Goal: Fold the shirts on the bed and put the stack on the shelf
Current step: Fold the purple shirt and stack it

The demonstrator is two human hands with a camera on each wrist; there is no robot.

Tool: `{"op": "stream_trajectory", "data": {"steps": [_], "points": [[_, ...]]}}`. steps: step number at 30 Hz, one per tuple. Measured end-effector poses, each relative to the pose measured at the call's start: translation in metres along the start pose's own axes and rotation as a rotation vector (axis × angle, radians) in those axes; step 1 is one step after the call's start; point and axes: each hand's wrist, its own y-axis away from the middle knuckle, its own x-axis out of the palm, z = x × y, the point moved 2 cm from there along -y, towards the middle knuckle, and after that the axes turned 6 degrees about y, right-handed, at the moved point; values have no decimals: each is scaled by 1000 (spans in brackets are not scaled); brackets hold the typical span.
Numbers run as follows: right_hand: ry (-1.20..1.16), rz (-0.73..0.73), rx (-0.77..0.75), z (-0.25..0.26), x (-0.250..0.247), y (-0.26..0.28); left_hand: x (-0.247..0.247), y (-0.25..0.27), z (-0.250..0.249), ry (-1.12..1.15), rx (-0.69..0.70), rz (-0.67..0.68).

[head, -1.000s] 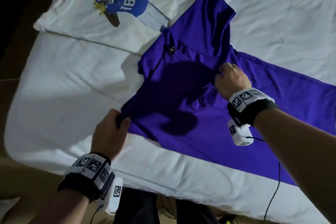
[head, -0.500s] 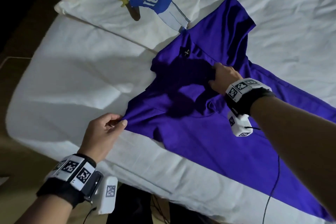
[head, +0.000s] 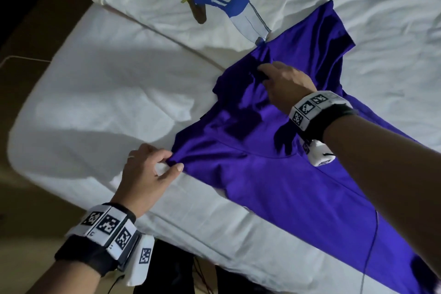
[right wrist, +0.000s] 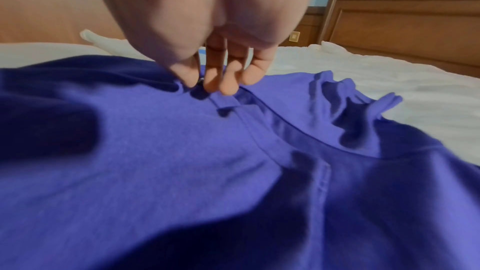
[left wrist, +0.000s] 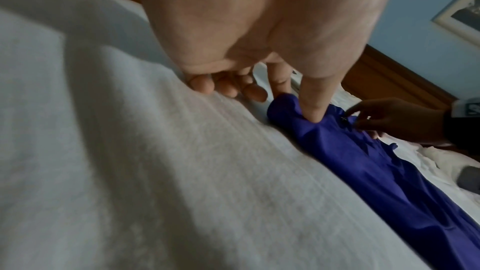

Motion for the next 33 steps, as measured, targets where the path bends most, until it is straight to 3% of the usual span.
{"op": "stream_trajectory", "data": {"steps": [3, 6, 9, 11, 19, 22, 28, 33], "points": [[97, 154, 74, 12, -2, -15, 1, -2, 3, -160, -49, 55], [175, 205, 103, 18, -6, -26, -2, -2, 2, -205, 7, 46], [160, 155, 151, 15, -12, -32, -10, -3, 2, -66, -26, 71], [130, 94, 180, 9, -11, -33, -15, -2, 0, 39, -51, 15], [267, -37, -126, 9, 8, -30, -13, 0, 7, 266, -119, -113], [286, -69, -136, 9, 8, -31, -19, 3, 4, 314, -114, -156], [202, -38, -48, 7, 10, -29, -10, 18, 7, 141, -173, -250], [181, -23, -26, 8, 9, -30, -7, 10, 7, -137, 15, -246]]}}
